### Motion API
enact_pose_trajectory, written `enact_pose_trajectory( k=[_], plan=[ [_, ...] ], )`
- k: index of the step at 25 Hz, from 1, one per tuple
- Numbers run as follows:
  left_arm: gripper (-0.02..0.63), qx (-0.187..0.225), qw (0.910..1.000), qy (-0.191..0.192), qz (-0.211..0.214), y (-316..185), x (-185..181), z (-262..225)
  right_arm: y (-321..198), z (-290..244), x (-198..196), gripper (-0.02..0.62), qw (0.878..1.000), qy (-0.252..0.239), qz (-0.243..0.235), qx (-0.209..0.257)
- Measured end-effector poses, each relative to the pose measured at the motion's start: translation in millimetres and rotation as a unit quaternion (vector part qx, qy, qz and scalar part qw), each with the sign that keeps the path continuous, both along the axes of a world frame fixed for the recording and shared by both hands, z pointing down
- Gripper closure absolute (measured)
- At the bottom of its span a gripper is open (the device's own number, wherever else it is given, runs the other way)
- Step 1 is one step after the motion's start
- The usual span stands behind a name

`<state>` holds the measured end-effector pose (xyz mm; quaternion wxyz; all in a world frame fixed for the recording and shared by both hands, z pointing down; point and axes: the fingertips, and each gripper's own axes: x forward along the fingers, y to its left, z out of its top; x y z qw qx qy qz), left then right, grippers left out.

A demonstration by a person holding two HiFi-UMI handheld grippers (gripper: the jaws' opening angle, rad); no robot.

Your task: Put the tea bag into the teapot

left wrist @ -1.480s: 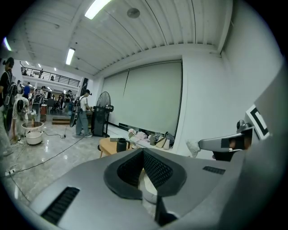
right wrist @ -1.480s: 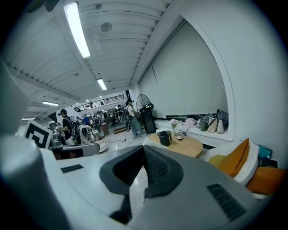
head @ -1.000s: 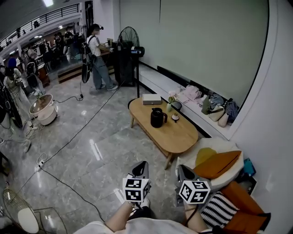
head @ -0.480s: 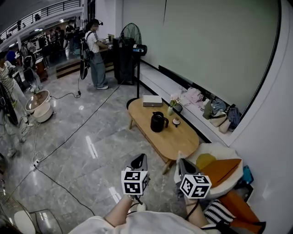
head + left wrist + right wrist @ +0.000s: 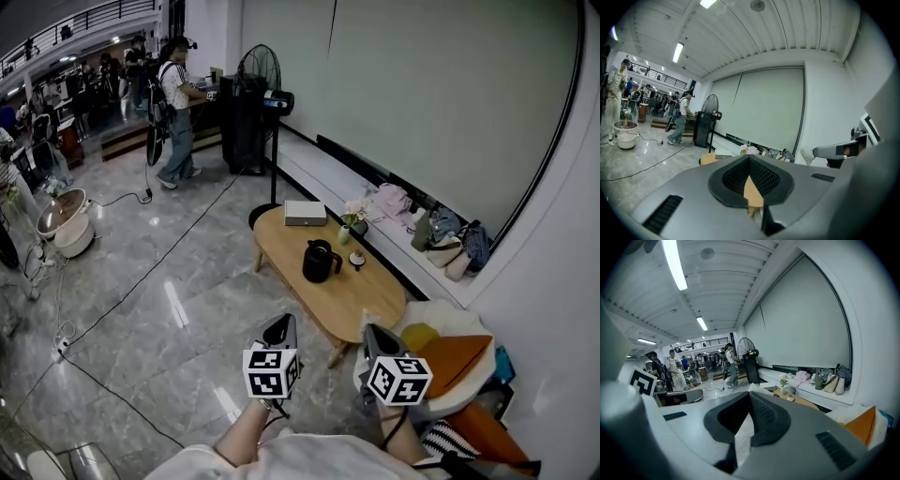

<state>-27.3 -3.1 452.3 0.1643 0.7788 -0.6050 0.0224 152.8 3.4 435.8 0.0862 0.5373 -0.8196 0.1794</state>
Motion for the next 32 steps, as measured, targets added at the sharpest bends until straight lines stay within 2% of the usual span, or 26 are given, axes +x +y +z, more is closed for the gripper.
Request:
enact_pose_trajectory(
  k=[5, 20, 32],
  plan=[
    [0.591, -0.003, 1.0000, -0.006, -0.001, -24.2, -10.9, 6.1, -23.7, 6.2, -9.4, 0.561, 1.000, 0.001, 0.001, -0.006],
    [0.591, -0.031, 0.9994, -0.018, -0.006, -52.2, -25.9, 30.5, -67.6, 28.7, -19.6, 0.561, 0.999, 0.005, -0.008, -0.036],
    [0.591, -0.032, 0.9987, -0.032, -0.022, -120.1, -29.6, 32.7, -143.2, 32.2, -20.2, 0.561, 0.999, -0.011, -0.018, -0.032]
  ],
)
